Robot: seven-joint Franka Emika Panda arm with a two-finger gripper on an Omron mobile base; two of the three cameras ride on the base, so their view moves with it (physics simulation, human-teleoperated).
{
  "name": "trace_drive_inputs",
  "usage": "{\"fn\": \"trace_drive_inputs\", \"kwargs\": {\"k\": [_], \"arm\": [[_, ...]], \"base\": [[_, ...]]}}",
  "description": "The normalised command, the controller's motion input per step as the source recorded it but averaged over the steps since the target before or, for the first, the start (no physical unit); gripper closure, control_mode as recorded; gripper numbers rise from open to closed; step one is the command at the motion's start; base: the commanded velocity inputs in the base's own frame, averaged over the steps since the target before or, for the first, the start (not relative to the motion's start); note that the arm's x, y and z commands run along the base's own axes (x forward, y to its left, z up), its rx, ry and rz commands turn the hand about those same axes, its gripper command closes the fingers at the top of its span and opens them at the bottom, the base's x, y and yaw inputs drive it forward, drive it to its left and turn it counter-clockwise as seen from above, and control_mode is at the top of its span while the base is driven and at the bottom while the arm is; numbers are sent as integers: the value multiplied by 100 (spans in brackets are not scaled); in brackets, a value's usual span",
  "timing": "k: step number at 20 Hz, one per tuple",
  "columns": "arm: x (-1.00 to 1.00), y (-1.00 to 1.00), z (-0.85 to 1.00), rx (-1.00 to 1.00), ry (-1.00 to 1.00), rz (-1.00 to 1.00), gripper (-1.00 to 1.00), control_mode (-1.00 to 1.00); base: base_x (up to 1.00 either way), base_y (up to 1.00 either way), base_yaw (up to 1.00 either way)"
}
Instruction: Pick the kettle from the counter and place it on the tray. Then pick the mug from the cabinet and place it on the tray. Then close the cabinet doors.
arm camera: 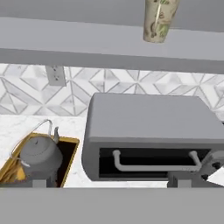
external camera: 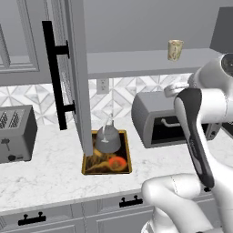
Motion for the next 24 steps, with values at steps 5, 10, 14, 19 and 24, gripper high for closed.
{"fn": "trace_drive_inputs", "kwargs": {"k": [5,10,14,19,24], "arm": [[3,-45,65,0,-9,-9,-100,-100],[20,-37,58,0,0,-13,-100,-100],[41,-14,35,-1,0,-13,-100,-100],[54,0,5,0,-1,-5,-100,-100],[52,0,-6,0,-1,0,-100,-100]], "base": [[0,0,0],[0,0,0],[0,0,0],[0,0,0],[0,0,0]]}}
